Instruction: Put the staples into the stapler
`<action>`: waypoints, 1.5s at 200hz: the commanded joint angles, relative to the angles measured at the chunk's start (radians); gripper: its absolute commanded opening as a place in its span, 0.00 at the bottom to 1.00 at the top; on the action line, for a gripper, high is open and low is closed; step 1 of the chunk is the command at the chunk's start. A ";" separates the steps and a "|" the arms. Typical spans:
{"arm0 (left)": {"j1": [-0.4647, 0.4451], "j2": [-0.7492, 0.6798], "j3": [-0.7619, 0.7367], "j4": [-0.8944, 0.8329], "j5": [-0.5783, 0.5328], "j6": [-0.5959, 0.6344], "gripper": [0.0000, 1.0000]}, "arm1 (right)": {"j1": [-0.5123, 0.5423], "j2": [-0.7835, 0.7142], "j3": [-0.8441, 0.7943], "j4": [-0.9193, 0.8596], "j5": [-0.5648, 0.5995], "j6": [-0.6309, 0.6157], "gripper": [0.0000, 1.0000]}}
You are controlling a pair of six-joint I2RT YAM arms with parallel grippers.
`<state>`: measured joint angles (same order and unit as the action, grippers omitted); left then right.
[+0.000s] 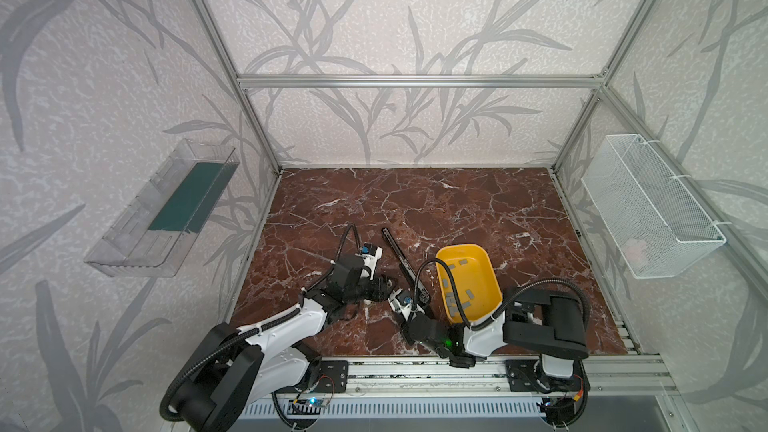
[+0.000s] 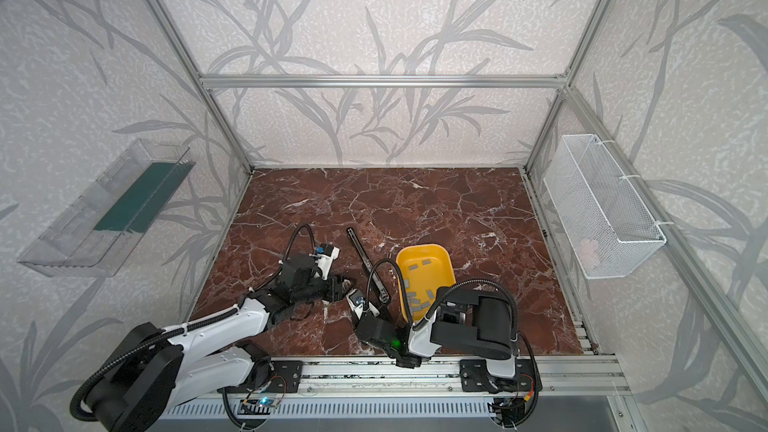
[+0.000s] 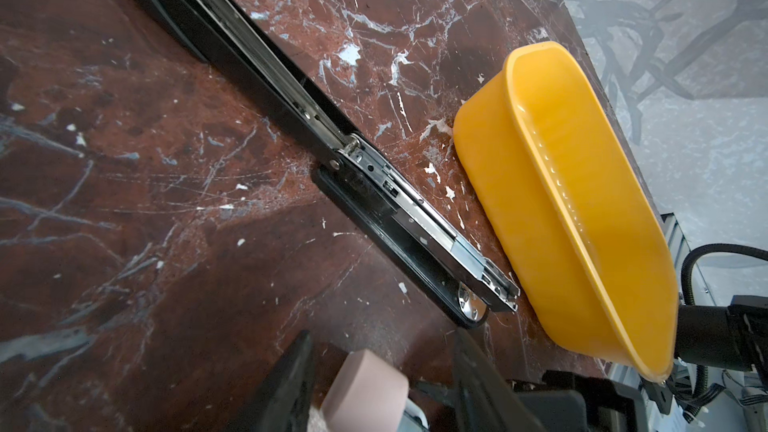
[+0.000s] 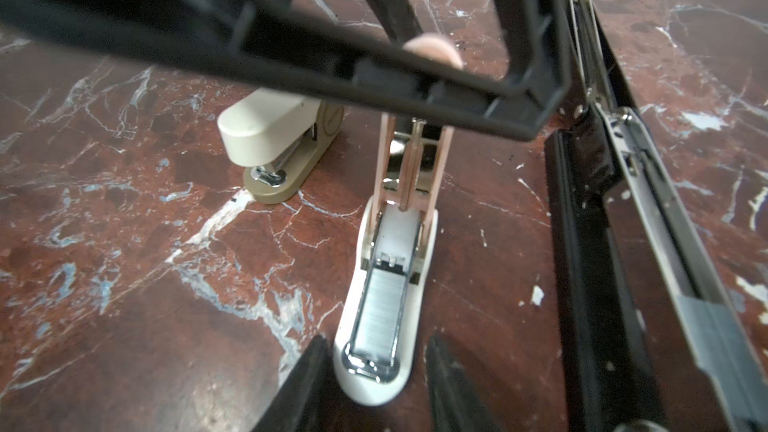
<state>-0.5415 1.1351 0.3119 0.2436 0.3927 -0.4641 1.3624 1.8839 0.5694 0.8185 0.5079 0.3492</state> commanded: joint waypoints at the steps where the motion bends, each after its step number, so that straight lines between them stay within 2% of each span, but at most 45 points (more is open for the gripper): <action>1: -0.004 -0.007 -0.015 0.038 0.030 0.016 0.53 | 0.005 0.030 0.010 0.002 0.023 -0.012 0.39; 39: -0.007 -0.006 -0.023 0.053 0.042 0.018 0.52 | 0.005 0.037 0.012 0.005 0.023 -0.004 0.38; 78: -0.019 -0.012 -0.047 0.098 0.068 0.003 0.45 | 0.006 0.035 0.006 0.008 0.036 0.022 0.31; 107: -0.046 -0.035 -0.088 0.158 0.096 -0.020 0.45 | 0.000 0.035 -0.002 0.014 0.043 0.048 0.28; 196: -0.152 -0.052 -0.143 0.193 0.006 -0.007 0.47 | -0.016 0.046 -0.045 0.090 0.030 0.078 0.27; 235: -0.156 -0.048 -0.137 0.166 -0.062 -0.005 0.46 | -0.016 -0.007 -0.070 0.100 0.020 0.064 0.39; 247: -0.156 -0.055 -0.141 0.170 -0.077 -0.008 0.41 | -0.014 -0.033 -0.081 0.098 0.020 0.058 0.43; 265: -0.157 -0.071 -0.145 0.165 -0.099 -0.013 0.30 | -0.012 -0.075 -0.095 0.093 0.017 0.047 0.44; 300: -0.157 -0.103 -0.153 0.152 -0.112 -0.013 0.29 | 0.002 -0.146 -0.101 0.066 0.017 0.015 0.46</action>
<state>-0.6941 1.0599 0.1734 0.4099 0.3122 -0.4740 1.3556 1.7966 0.4736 0.8970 0.5144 0.3954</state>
